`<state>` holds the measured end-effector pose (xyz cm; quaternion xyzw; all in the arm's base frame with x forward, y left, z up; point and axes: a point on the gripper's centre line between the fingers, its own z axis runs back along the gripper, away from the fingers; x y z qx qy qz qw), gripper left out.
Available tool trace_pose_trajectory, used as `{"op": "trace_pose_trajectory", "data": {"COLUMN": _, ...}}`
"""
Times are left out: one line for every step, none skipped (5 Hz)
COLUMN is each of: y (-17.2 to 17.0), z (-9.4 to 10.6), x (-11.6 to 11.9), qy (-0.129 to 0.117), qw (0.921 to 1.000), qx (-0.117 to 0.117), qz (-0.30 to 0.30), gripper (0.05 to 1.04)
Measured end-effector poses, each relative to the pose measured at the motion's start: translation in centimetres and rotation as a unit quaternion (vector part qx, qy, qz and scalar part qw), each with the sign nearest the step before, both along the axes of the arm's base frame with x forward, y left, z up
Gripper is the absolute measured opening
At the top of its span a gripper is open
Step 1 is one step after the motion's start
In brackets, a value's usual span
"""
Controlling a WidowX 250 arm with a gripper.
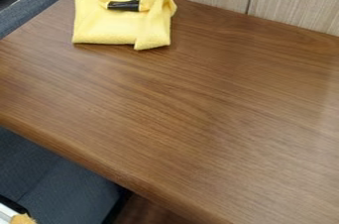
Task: Unfold the yellow cloth on the table from top left to bottom right
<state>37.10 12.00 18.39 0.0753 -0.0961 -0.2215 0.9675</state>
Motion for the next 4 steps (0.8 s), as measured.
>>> {"op": "trace_pose_trajectory", "data": {"y": -0.1, "z": -1.6, "x": 0.2, "qy": 0.019, "qw": 0.9997, "qx": -0.011, "qz": -0.004, "gripper": 1.0}}
{"op": "trace_pose_trajectory", "data": {"y": 0.3, "z": -3.3, "x": 1.5, "qy": 0.022, "qw": 0.9959, "qx": -0.064, "qz": -0.06, "gripper": 1.0}}
{"op": "trace_pose_trajectory", "data": {"y": 1.7, "z": -4.9, "x": 1.9, "qy": 0.041, "qw": 0.9936, "qx": -0.07, "qz": -0.078, "gripper": 1.0}}
{"op": "trace_pose_trajectory", "data": {"y": 1.7, "z": -6.4, "x": 2.5, "qy": 0.058, "qw": 0.9908, "qx": -0.078, "qz": -0.094, "gripper": 1.0}}
